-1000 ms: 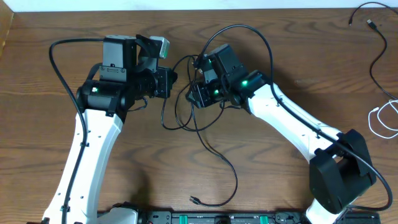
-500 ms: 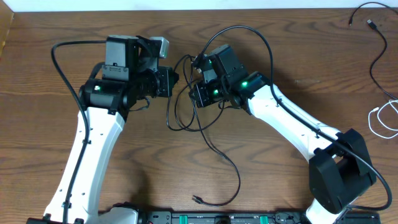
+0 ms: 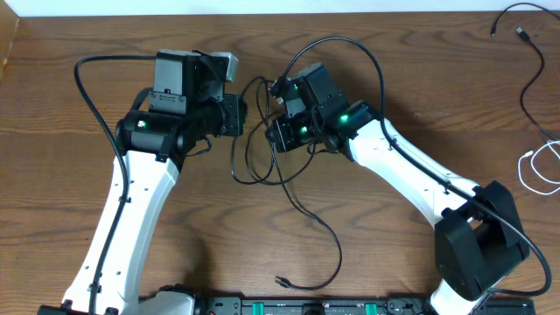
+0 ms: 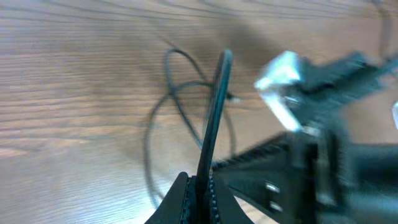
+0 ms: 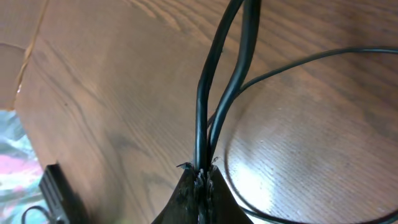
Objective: Untangle cables
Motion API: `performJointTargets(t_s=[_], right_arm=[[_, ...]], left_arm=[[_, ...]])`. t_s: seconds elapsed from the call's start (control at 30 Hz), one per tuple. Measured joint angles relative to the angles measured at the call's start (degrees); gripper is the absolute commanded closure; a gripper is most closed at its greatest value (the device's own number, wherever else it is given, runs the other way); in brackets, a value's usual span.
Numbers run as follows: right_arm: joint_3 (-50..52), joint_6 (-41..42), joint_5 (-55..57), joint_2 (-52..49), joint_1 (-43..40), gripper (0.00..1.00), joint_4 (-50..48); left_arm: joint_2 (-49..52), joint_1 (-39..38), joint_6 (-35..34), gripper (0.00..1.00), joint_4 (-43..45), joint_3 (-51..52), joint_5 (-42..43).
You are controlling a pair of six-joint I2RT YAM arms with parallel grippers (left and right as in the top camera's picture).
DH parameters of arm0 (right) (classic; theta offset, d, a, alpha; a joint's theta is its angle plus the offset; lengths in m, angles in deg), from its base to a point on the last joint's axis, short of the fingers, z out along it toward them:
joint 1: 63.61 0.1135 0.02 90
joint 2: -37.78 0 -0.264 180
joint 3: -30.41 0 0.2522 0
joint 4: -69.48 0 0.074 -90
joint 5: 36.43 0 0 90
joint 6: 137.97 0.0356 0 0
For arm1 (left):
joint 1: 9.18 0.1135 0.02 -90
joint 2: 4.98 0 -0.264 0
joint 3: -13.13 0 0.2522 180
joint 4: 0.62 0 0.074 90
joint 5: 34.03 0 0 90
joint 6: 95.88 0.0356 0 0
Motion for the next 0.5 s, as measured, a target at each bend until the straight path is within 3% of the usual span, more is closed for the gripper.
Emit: performJointTargets(t_s=[0.23, 0.5], right_arm=[[0.37, -3.54, -3.23, 4.31, -0.28, 0.99, 5.22], [0.46, -7.69, -4.39, 17.92, -0.26, 0.99, 7.43]], left_arm=[[0.68, -0.02, -5.55, 0.93, -0.11, 0.0, -9.51], [3.21, -0.02, -7.28, 0.92, -0.9, 0.0, -11.61]])
